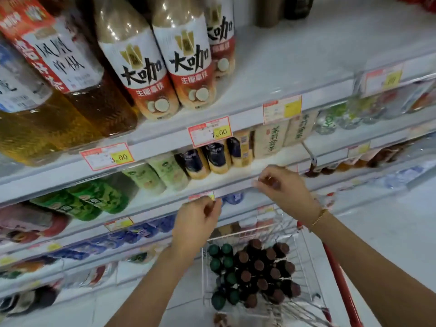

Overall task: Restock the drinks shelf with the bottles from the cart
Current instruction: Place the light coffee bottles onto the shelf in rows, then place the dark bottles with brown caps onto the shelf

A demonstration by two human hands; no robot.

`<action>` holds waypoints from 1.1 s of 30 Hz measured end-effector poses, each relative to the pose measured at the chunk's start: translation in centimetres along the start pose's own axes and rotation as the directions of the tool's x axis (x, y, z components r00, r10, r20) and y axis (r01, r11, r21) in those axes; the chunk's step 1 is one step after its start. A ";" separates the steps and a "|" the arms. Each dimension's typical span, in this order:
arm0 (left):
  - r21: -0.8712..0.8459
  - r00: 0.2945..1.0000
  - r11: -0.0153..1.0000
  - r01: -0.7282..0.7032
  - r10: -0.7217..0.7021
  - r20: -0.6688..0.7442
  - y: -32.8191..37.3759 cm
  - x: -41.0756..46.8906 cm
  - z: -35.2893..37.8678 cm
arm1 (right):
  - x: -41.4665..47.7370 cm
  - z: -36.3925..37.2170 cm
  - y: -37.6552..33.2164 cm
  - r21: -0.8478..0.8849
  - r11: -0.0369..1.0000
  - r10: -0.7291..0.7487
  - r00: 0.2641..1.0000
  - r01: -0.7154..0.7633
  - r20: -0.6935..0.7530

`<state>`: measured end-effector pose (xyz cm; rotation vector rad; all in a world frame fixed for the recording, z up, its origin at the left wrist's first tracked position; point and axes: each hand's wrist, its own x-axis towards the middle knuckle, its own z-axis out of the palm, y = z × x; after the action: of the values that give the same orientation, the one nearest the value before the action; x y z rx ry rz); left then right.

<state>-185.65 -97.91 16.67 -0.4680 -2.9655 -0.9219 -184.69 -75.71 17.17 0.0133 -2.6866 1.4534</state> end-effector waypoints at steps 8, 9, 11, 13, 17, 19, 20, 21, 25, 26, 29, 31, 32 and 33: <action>0.162 0.639 0.836 0.524 -0.512 0.574 -11.3 -6.3 16.9 | -6.7 8.3 18.5 -0.364 0.746 0.660 0.692 -0.557 0.293; 0.162 0.591 0.814 0.558 -0.527 0.611 -12.3 -7.4 18.3 | -7.7 9.5 19.9 -0.379 0.719 0.693 0.644 -0.583 0.323; 0.222 0.527 0.784 0.580 -0.569 0.631 -13.6 -9.4 20.5 | -9.7 11.5 22.5 -0.441 0.716 0.694 0.618 -0.541 0.368; 0.289 0.492 0.759 0.584 -0.614 0.618 -14.8 -11.0 22.4 | -11.4 13.7 24.9 -0.476 0.696 0.715 0.577 -0.537 0.395; 0.392 0.429 0.707 0.588 -0.684 0.591 -16.1 -13.5 24.8 | -12.9 16.0 26.4 -0.565 0.682 0.723 0.542 -0.463 0.428; 0.379 0.417 0.664 0.645 -0.721 0.554 -16.9 -14.5 25.8 | -13.3 16.8 27.1 -0.632 0.684 0.710 0.533 -0.364 0.461; 0.372 0.413 0.639 0.673 -0.742 0.528 -17.1 -14.8 26.1 | -13.5 17.2 27.4 -0.643 0.699 0.688 0.543 -0.314 0.482; 0.365 0.420 0.623 0.691 -0.758 0.499 -17.3 -15.1 26.5 | -13.5 17.4 27.7 -0.673 0.705 0.657 0.562 -0.222 0.503; 0.339 0.448 0.577 0.743 -0.805 0.389 -17.1 -15.5 27.6 | -13.1 18.3 28.6 -0.704 0.709 0.604 0.547 -0.037 0.580; 0.327 0.452 0.568 0.755 -0.813 0.367 -17.0 -15.6 27.8 | -13.1 18.6 29.2 -0.712 0.702 0.600 0.566 -0.031 0.566; 0.299 0.456 0.557 0.775 -0.820 0.346 -16.9 -16.0 28.1 | -13.0 20.0 31.1 -0.686 0.722 0.602 0.575 -0.094 0.554; 0.284 0.457 0.553 0.783 -0.822 0.341 -17.0 -15.9 28.1 | -13.2 20.7 31.6 -0.637 0.669 0.717 0.559 -0.384 0.416; 0.277 0.458 0.550 0.788 -0.824 0.335 -17.0 -15.7 28.0 | -13.3 20.8 31.9 -0.602 0.652 0.745 0.539 -0.461 0.393; 0.272 0.459 0.549 0.791 -0.825 0.331 -17.0 -15.6 27.9 | -13.3 20.7 32.0 -0.612 0.650 0.745 0.537 -0.451 0.396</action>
<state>-173.16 -100.14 -17.27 1.0426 -3.6088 -0.7371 -174.48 -75.96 -21.89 -0.7070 -3.8198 0.9649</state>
